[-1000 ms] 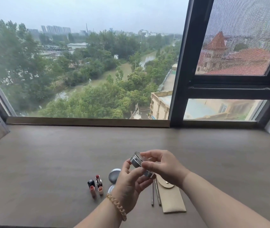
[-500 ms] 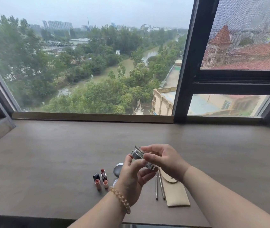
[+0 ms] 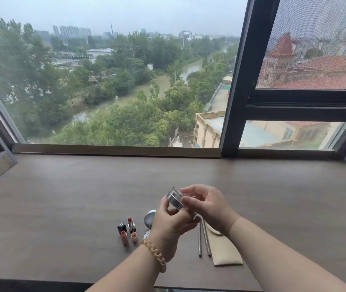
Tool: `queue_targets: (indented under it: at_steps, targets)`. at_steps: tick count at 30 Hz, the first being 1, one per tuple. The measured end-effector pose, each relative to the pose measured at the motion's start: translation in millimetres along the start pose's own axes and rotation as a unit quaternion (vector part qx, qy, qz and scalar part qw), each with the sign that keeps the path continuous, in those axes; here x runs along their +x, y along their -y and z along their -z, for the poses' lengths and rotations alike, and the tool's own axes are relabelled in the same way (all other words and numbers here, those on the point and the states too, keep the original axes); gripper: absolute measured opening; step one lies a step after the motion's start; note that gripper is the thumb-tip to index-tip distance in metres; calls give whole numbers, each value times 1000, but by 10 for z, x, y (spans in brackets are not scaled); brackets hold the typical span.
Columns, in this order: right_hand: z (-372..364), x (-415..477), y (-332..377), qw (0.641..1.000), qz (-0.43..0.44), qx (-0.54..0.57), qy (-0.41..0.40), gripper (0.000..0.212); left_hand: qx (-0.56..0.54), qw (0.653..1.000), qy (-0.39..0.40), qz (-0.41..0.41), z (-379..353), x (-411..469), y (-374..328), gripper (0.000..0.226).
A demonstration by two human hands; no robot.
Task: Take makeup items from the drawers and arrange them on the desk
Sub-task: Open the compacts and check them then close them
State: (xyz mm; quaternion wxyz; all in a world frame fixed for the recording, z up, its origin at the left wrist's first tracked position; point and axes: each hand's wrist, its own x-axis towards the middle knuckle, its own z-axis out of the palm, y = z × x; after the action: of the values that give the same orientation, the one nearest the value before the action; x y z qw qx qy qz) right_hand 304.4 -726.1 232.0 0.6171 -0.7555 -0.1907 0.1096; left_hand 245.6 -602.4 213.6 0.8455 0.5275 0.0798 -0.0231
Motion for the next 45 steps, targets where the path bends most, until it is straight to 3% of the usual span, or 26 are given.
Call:
queue_targets:
  at_steps: [5,11,14,19,21,25,29,35,39,45]
  targets:
    - [54,13,-2,1000,10,10,10,58,-10,999,34,4,27,-25,-19,52]
    - [151,58,80,999,5,-29,22,58,-45,993,91,59,61,-73,-21,57]
    - [154,78,39,998,-20,-53,37,61,-78,990,84,86,106,-51,44,60]
    - [134,69,-175,998,-40,-40,36,38,-139,979,75,133,213,-7,107,37]
    - [145,88,-202,999,-36,0,5,46,-145,975,69,156,248,-25,122,37]
    - [174,145,-280,997,-64,28,-32,55,-52,982,-11,183,336,-41,276,21]
    - [90,198,-496,992,-126,-24,-4,56,16,971,-112,209,396,-51,538,31]
    - [-89,258,-971,973,-226,-47,-19,44,24,957,-173,232,428,-32,817,4]
    - [-148,278,-1147,968,-242,-61,-38,31,7,945,-215,245,431,63,961,4]
    - [15,188,-1235,942,-255,-203,-82,38,9,931,-269,249,446,328,1142,7]
